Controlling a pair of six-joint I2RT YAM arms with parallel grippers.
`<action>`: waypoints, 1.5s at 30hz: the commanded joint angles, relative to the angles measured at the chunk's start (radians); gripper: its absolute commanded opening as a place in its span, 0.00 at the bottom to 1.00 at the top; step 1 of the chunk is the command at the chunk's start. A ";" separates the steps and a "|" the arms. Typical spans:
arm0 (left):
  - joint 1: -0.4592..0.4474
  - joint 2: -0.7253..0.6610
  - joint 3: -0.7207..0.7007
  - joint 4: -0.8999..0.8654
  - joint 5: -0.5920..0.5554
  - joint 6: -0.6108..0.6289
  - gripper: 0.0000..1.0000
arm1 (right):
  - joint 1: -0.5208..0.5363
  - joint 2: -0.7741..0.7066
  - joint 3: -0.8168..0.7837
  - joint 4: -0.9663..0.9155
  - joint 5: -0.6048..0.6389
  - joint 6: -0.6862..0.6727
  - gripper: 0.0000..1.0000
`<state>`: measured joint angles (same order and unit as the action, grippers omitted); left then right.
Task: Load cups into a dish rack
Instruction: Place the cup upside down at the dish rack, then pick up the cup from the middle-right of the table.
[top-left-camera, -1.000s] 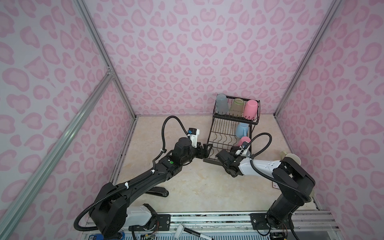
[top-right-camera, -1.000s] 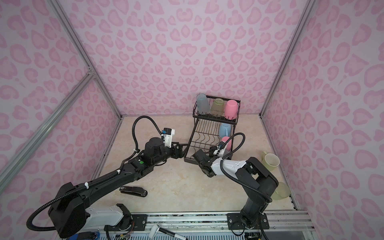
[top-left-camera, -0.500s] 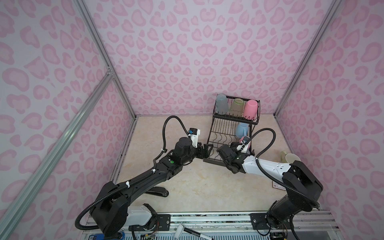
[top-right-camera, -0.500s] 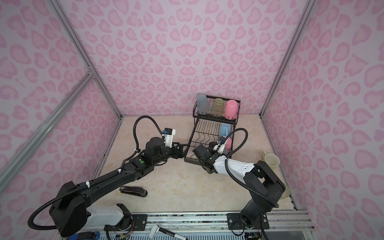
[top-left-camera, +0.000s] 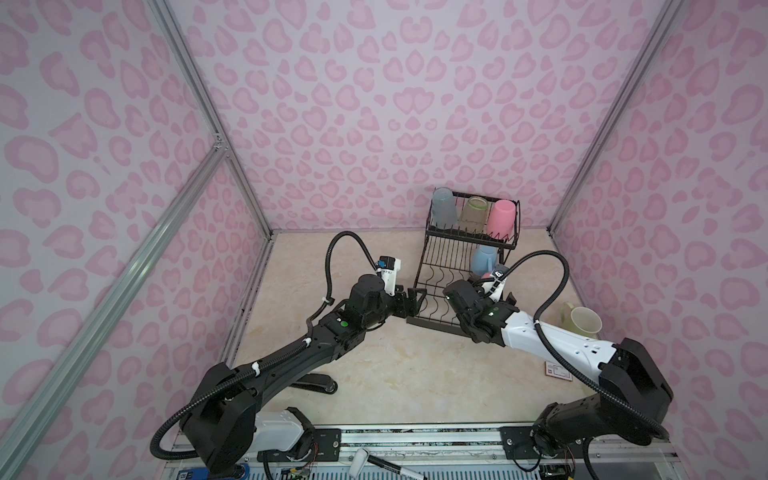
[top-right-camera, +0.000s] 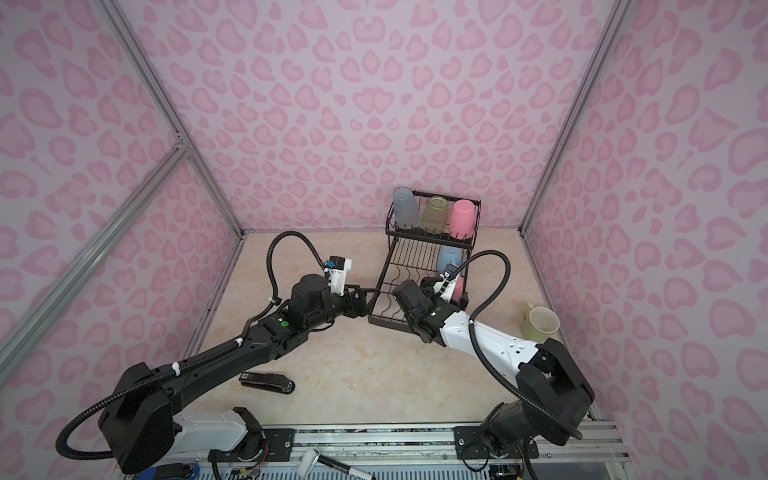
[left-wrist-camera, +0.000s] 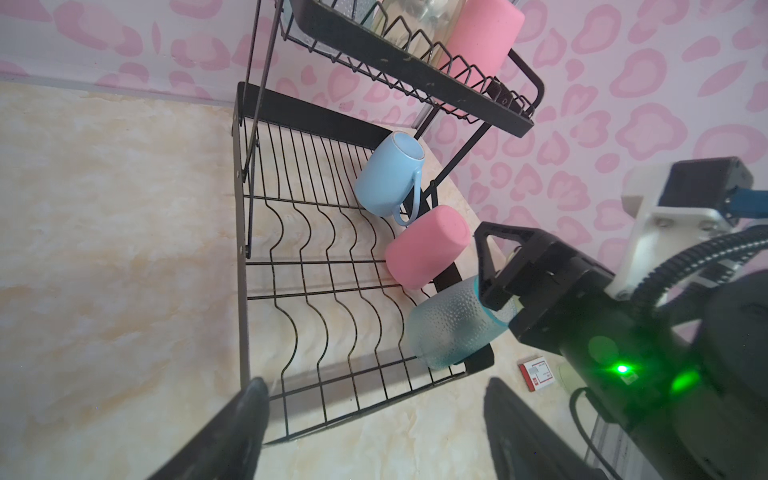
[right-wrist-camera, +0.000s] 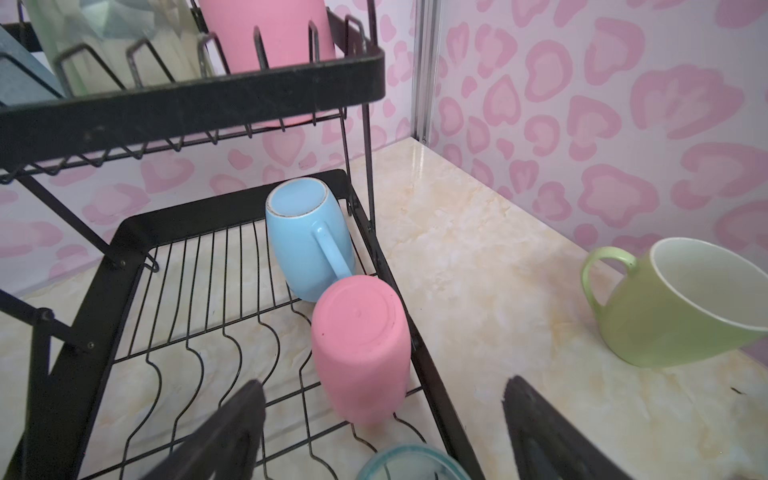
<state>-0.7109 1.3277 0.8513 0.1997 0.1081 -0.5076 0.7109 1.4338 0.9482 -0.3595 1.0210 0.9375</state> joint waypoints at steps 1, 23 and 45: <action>0.000 0.010 0.011 0.036 0.008 0.003 0.83 | -0.015 -0.048 -0.001 -0.077 -0.052 -0.006 0.88; -0.058 0.049 0.101 0.001 0.200 0.197 0.83 | -0.995 -0.437 -0.019 -0.384 -0.991 -0.134 0.79; -0.105 0.028 0.137 -0.058 0.238 0.268 0.83 | -1.321 -0.182 0.115 -0.383 -1.286 -0.149 0.72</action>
<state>-0.8162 1.3529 0.9695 0.1574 0.3435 -0.2615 -0.6048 1.2259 1.0473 -0.7307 -0.2558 0.7940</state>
